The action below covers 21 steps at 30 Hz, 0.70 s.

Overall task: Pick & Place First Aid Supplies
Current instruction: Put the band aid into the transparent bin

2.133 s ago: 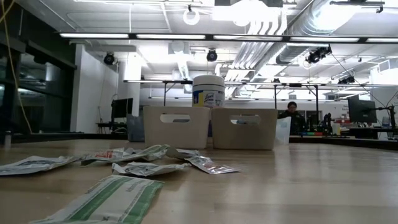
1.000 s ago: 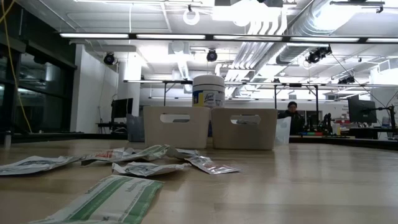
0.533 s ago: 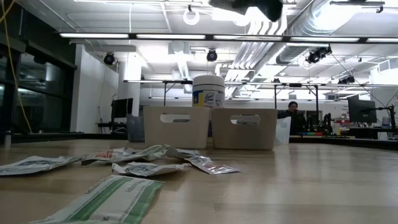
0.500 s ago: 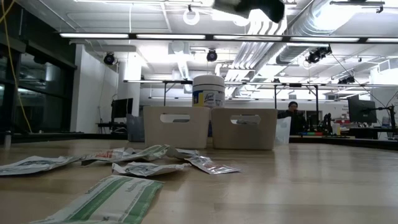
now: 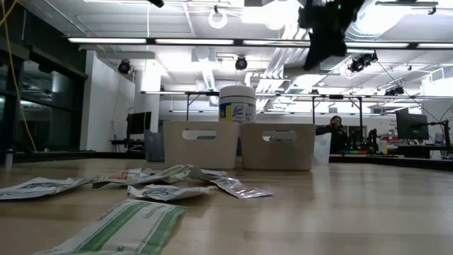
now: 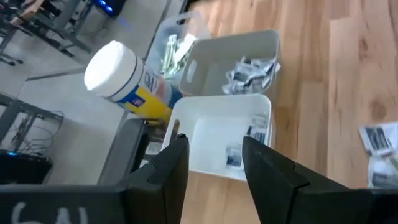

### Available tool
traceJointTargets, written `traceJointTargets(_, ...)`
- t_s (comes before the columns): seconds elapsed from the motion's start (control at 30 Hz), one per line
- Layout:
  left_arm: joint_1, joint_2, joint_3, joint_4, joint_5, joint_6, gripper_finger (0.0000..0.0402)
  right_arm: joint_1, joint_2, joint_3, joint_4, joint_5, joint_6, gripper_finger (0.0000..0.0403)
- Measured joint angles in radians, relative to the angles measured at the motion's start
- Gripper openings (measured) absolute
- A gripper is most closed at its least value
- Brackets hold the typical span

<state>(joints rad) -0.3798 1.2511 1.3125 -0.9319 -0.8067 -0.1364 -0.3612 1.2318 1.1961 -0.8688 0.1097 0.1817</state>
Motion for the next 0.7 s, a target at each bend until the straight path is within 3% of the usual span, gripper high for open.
traceJointTargets(0.37,0.013,-0.126,0.0,-0.072,-0.001,0.078,0.0145,-0.338,0.204,0.0,0.0,-0.25,-0.215,0.0)
traceJointTargets(0.7,0.014,-0.192,0.0,-0.152,-0.023,0.076,0.0145,-0.466,0.39,0.0,0.148,-0.293,-0.348,0.0)
